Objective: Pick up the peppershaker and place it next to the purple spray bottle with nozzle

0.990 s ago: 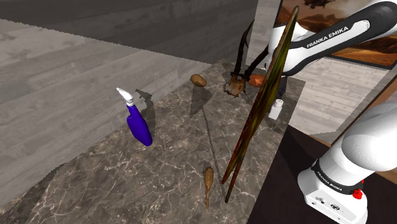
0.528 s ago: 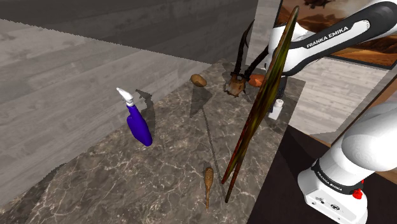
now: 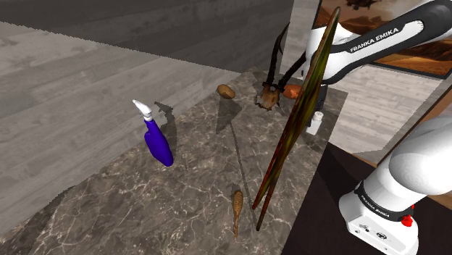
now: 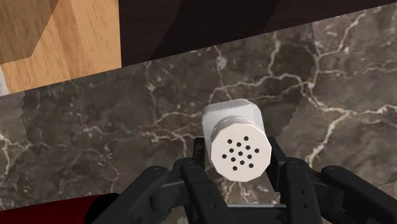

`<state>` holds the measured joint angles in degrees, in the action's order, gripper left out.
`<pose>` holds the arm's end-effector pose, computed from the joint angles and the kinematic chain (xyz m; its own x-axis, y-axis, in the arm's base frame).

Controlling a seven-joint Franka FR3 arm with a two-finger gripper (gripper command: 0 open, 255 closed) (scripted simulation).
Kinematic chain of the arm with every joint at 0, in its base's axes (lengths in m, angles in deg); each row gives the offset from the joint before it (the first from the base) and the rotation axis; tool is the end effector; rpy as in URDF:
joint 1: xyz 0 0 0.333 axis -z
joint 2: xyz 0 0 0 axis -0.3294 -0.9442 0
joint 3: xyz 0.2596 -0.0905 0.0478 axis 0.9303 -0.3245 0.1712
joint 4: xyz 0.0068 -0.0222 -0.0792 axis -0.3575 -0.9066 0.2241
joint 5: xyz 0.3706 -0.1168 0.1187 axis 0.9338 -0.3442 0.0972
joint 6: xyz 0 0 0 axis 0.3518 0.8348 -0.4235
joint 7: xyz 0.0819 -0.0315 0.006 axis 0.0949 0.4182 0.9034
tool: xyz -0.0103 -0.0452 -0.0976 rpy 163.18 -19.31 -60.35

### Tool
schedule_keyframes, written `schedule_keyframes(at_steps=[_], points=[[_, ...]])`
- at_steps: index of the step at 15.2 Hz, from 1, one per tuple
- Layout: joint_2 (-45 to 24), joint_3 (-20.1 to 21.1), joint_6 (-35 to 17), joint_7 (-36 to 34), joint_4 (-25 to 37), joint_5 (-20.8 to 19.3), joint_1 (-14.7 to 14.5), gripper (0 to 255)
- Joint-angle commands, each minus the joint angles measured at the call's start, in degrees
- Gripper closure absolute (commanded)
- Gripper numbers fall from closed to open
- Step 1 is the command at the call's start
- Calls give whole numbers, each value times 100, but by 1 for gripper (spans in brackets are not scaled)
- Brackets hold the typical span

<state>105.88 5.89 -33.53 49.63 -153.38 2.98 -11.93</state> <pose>0.3592 -0.0937 0.2919 0.9817 0.0013 -0.1904 0.0084 -0.9993 0.0368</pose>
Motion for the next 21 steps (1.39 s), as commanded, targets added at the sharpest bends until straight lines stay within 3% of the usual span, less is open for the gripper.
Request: schedule_keyframes(at_steps=[1, 21], points=[[130, 13, 185, 8, 55, 12, -3, 255], [880, 130, 2000, 128, 1123, 133, -32, 255]])
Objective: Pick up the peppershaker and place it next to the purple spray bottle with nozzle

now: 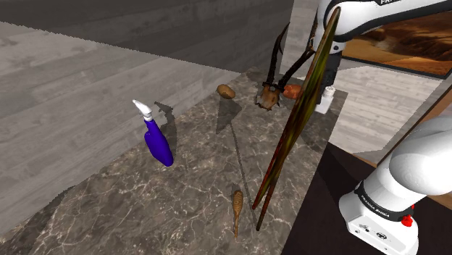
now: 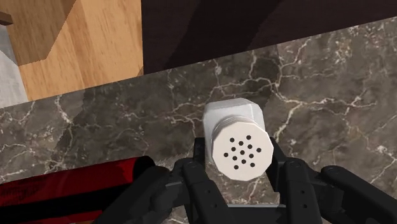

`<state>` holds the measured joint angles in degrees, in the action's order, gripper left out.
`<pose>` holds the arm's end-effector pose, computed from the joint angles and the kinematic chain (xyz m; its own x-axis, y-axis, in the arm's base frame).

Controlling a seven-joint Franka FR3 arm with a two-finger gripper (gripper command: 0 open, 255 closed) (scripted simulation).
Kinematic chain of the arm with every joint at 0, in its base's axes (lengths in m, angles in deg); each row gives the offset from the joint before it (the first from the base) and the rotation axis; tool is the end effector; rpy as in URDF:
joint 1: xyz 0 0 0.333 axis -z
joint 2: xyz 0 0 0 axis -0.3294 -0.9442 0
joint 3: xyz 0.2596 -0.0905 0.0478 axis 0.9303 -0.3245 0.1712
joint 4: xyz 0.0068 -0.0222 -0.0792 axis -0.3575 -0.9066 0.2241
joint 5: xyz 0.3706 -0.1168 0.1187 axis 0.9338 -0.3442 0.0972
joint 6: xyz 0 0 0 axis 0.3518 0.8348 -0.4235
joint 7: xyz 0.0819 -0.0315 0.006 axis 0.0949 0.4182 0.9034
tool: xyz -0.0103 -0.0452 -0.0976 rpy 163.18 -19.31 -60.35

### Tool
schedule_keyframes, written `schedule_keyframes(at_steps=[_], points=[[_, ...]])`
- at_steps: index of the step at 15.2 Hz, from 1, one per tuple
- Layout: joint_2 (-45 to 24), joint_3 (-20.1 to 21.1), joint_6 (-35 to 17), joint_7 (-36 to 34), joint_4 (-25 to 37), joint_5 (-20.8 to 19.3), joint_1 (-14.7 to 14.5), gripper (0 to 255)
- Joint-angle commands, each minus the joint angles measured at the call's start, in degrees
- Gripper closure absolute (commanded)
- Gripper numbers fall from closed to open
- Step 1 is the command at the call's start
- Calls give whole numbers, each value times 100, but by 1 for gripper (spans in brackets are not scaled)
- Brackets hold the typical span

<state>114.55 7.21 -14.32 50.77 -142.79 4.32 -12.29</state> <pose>0.3655 -0.0933 0.4089 0.9818 0.0014 -0.1900 0.0085 -0.9993 0.0370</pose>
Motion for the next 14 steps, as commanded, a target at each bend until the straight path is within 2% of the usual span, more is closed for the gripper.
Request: schedule_keyframes(at_steps=[1, 14], points=[[31, 3, 162, 20, 129, 4, 2, 255], [125, 67, 1190, 93, 1065, 60, -14, 255]])
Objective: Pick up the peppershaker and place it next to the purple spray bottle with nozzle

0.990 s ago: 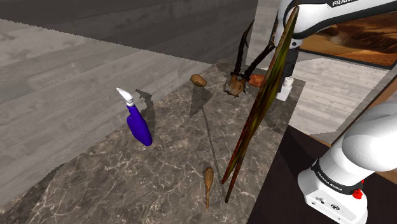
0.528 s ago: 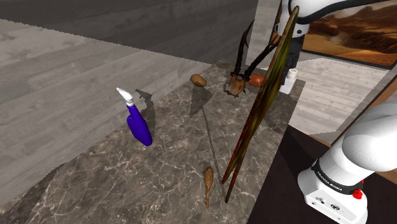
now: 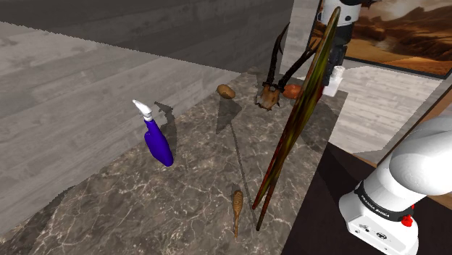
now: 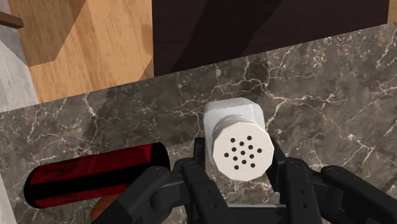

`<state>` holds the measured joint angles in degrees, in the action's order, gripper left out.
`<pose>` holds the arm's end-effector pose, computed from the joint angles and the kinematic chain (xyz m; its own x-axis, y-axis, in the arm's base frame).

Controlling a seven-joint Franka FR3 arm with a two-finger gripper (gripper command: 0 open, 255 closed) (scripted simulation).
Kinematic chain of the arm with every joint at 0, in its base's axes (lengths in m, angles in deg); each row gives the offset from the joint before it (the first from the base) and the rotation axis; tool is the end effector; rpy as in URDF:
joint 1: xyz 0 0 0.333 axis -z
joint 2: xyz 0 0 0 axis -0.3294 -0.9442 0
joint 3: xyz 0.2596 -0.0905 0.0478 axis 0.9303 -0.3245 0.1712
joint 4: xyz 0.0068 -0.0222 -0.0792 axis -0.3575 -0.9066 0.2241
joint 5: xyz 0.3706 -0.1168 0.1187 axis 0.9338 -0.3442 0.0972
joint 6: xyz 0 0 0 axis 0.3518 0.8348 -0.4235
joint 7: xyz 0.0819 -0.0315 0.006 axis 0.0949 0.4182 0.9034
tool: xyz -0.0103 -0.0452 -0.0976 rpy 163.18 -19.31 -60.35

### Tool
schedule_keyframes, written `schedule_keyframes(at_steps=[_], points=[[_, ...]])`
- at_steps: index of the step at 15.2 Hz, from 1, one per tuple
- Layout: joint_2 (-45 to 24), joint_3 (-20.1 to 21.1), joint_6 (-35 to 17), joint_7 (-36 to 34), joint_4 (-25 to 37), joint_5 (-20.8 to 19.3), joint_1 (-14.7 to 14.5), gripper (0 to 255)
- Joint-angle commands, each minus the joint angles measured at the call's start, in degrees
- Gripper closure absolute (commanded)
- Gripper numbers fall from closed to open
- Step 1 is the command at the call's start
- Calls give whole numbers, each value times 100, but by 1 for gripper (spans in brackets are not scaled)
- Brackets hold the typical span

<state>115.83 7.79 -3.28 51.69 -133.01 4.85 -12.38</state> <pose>0.3668 -0.0949 0.4849 0.9817 0.0012 -0.1902 0.0084 -0.9993 0.0368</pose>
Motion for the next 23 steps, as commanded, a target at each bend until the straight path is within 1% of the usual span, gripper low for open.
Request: schedule_keyframes(at_steps=[1, 23], points=[[-6, 14, 162, 7, 165, 11, -5, 255], [-359, 90, 1768, 141, 2128, 62, -22, 255]])
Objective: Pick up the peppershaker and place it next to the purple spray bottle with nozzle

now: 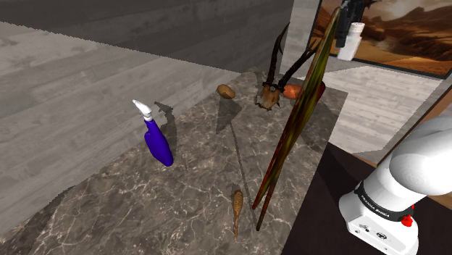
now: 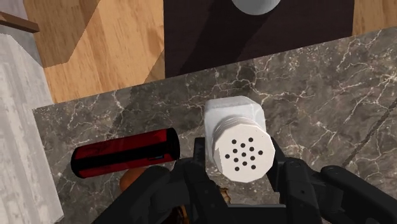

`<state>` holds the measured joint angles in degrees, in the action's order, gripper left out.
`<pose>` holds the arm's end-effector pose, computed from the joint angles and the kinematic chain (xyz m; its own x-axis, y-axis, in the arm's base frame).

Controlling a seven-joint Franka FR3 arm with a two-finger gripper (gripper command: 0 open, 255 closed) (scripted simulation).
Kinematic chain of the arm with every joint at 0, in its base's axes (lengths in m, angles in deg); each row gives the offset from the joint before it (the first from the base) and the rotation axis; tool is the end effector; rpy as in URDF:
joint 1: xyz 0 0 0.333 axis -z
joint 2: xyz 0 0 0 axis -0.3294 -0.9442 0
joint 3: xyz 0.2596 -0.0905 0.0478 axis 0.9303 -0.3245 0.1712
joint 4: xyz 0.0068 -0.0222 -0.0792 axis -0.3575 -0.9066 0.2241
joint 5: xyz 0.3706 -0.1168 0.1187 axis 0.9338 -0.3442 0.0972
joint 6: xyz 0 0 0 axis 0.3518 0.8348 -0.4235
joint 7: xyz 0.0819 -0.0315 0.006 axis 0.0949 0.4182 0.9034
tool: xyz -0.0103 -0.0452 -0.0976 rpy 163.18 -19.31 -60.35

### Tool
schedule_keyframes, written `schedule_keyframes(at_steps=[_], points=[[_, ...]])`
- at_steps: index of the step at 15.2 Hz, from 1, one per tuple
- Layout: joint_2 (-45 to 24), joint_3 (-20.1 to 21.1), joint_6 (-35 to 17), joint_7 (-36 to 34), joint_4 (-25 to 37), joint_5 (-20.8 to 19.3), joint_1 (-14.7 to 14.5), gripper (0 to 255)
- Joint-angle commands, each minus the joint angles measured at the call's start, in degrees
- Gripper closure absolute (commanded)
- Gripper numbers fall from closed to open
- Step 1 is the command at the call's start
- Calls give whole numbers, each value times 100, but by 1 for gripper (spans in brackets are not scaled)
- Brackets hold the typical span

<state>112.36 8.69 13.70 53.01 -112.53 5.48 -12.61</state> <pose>0.3662 -0.0939 0.6095 0.9817 0.0012 -0.1903 0.0084 -0.9993 0.0370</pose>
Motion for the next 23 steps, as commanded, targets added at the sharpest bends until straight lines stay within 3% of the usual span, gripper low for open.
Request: schedule_keyframes(at_steps=[1, 13, 23], points=[[-50, 108, 71, -133, 106, 84, -40, 255], [-964, 1352, -6, -1824, 895, 931, -498, 255], [-2366, 2317, -38, -3281, 2297, 1141, -900, 255]])
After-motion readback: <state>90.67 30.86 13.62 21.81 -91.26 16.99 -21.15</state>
